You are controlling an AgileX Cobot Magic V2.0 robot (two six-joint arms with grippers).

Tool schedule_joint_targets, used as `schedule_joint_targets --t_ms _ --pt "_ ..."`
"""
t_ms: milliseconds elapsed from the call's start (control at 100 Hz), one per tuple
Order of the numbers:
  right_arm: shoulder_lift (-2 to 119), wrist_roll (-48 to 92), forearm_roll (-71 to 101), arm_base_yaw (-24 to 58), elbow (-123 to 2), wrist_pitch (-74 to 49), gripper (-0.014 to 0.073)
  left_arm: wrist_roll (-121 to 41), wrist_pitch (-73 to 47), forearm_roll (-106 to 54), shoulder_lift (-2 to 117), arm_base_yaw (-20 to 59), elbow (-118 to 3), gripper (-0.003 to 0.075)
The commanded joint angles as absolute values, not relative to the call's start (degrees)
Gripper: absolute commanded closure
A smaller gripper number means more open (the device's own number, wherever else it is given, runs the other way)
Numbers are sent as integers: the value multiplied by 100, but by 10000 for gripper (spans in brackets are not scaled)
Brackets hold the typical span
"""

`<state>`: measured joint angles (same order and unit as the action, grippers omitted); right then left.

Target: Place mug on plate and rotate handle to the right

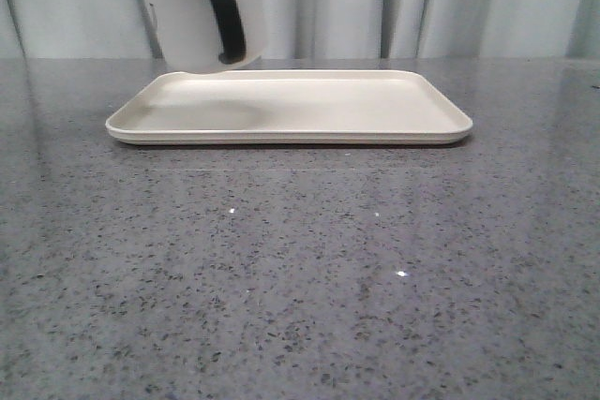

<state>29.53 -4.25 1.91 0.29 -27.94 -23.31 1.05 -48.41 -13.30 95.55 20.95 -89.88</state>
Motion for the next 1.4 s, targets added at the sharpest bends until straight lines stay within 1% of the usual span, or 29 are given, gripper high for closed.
schedule_joint_targets --t_ms 0,310,770,820,870,940,950,960,990,1060,1120,1300,1390 --pt "3022 -442 195 26 -3009 -1951 335 142 -4526 -1472 9613 2210 -9430 739" --pt "3022 -442 195 26 -3009 -1957 335 142 -4665 -1464 10314 2416 -10093 739" --pt "3022 -442 195 26 -3009 -1976 335 142 -4668 -1464 10497 2438 -10129 734" --pt "3022 -442 195 26 -3009 -1976 335 68 -4676 -1464 10497 2438 -10129 710" --pt "3022 -442 195 26 -3009 -1990 335 0 -4676 -1515 10497 2438 -10129 661" --pt "3022 -442 195 26 -3009 -2002 335 0 -4676 -1570 10497 2438 -10129 565" --pt "3022 -442 195 26 -3009 -2013 335 0 -4676 -1581 10497 2438 -10129 535" --pt "3022 -442 195 26 -3009 -2013 335 0 -4676 -1581 10497 2438 -10129 535" --pt "3022 -442 195 26 -3009 -2024 335 0 -4676 -1595 10497 2438 -10129 488" --pt "3022 -442 195 26 -3009 -2048 335 0 -4676 -1595 10497 2438 -10129 419" --pt "3022 -442 195 26 -3009 -2070 335 0 -4676 -1595 10497 2438 -10129 398" --pt "3124 -442 195 33 -3219 -2441 335 -32 -4635 -1595 10292 2438 -10129 402" --pt "3315 -442 195 219 -3410 -2562 335 -156 -4552 -1595 10092 2438 -10129 404"
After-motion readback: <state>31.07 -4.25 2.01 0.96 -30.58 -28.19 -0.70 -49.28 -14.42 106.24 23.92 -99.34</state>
